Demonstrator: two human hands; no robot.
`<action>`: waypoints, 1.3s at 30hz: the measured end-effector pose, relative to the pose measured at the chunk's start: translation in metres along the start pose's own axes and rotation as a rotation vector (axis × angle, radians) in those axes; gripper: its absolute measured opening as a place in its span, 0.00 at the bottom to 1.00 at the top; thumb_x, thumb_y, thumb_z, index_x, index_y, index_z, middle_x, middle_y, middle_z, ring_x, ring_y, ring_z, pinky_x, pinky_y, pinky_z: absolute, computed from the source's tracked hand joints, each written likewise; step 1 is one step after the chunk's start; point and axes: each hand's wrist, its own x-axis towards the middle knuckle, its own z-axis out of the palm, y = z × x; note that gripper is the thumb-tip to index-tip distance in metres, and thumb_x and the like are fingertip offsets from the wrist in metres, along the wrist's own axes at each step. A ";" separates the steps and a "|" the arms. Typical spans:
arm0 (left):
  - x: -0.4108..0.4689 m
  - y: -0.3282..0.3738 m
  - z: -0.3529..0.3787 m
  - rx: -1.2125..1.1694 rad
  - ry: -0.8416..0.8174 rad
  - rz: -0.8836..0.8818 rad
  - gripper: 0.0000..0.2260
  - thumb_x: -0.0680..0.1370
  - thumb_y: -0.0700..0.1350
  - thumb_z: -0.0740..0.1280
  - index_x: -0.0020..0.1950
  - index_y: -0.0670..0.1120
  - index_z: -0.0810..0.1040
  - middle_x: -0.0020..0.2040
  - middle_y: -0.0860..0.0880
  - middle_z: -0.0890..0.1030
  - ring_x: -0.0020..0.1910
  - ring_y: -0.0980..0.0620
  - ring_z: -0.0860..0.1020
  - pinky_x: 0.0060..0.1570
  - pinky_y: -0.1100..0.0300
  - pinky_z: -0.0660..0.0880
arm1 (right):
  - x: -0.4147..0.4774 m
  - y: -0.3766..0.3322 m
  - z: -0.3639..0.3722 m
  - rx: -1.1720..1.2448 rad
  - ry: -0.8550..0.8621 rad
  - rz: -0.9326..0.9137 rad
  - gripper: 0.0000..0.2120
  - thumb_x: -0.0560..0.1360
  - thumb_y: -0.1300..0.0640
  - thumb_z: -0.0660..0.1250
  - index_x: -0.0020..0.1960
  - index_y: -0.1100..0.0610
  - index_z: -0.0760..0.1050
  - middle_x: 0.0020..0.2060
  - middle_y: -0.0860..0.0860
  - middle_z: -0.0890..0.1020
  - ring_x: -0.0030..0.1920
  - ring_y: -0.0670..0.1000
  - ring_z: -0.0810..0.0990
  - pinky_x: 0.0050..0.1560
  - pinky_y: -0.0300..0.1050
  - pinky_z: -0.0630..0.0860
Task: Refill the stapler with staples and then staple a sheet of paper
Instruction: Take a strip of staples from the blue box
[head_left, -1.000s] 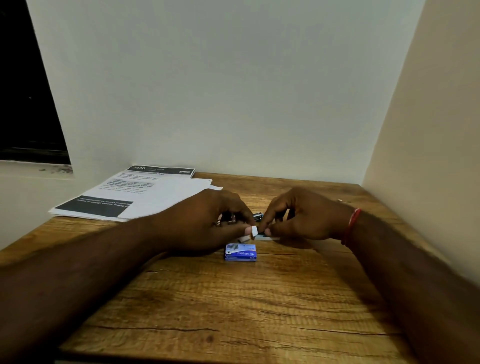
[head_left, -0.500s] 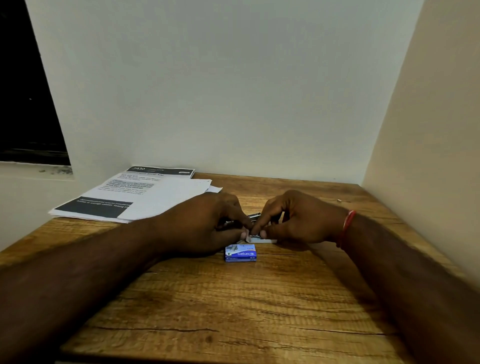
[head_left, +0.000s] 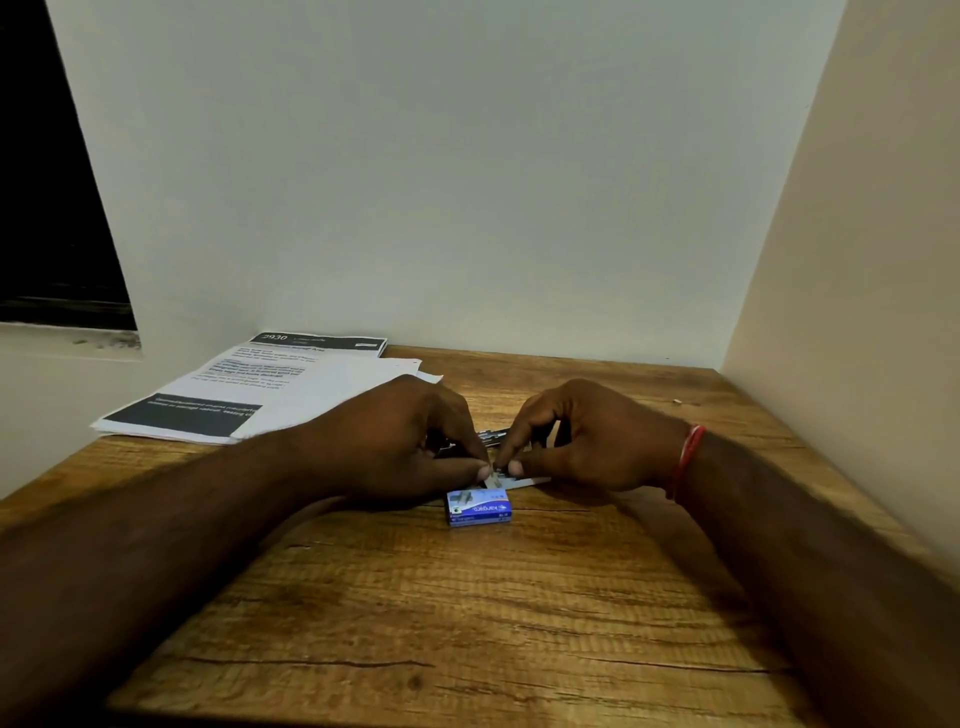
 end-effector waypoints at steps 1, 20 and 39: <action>0.000 0.000 0.000 -0.001 0.002 -0.004 0.02 0.80 0.54 0.81 0.52 0.60 0.93 0.45 0.60 0.87 0.46 0.57 0.84 0.41 0.62 0.77 | 0.000 -0.001 0.000 0.010 0.010 -0.005 0.06 0.78 0.57 0.79 0.53 0.49 0.91 0.47 0.43 0.89 0.48 0.43 0.85 0.45 0.31 0.78; 0.001 -0.003 0.001 0.019 -0.025 -0.006 0.02 0.80 0.53 0.81 0.52 0.59 0.93 0.44 0.62 0.86 0.44 0.60 0.83 0.42 0.60 0.79 | 0.003 -0.001 0.002 -0.073 -0.075 -0.046 0.09 0.78 0.55 0.80 0.56 0.45 0.91 0.55 0.43 0.88 0.55 0.45 0.84 0.50 0.33 0.79; 0.002 -0.006 0.001 0.028 -0.032 0.021 0.04 0.80 0.55 0.80 0.54 0.59 0.93 0.44 0.62 0.85 0.46 0.58 0.83 0.42 0.60 0.78 | 0.003 -0.007 0.006 -0.078 -0.109 0.043 0.04 0.80 0.52 0.77 0.53 0.44 0.86 0.55 0.41 0.84 0.58 0.43 0.81 0.58 0.44 0.80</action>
